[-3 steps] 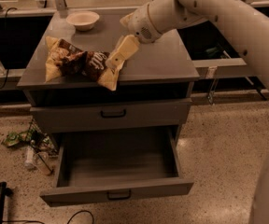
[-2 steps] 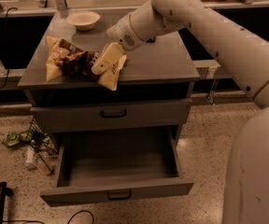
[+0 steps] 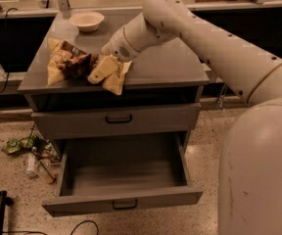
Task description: Place brown chip bag into middle drawer
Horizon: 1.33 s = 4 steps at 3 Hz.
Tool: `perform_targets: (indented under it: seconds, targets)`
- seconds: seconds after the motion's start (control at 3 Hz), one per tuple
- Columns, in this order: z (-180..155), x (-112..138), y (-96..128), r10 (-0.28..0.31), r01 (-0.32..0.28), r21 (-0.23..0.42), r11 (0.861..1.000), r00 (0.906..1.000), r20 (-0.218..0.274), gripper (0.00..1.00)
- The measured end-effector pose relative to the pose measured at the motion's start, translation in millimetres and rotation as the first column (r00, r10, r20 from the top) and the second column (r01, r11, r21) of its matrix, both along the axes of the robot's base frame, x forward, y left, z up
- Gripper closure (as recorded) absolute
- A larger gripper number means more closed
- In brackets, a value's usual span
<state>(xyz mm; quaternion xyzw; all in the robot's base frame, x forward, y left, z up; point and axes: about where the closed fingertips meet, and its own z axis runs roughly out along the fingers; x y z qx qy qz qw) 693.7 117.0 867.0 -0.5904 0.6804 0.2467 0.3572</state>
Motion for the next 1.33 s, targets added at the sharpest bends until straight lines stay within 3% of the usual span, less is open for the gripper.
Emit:
perform_targets:
  seconds: [0.33, 0.67, 1.0, 1.33]
  targets:
    - [-11.2, -3.9, -1.5, 0.008, -0.008, -0.028, 1.000, 1.0000, -0.002, 0.47]
    - [-22.4, -22.5, -17.3, 0.013, -0.014, -0.069, 0.998, 0.9999, -0.006, 0.70]
    - [-22.1, -26.1, -19.6, 0.015, -0.015, -0.074, 0.997, 0.9999, -0.008, 0.93]
    - [-20.4, -26.2, -19.5, 0.015, -0.015, -0.074, 0.997, 0.9999, -0.008, 1.00]
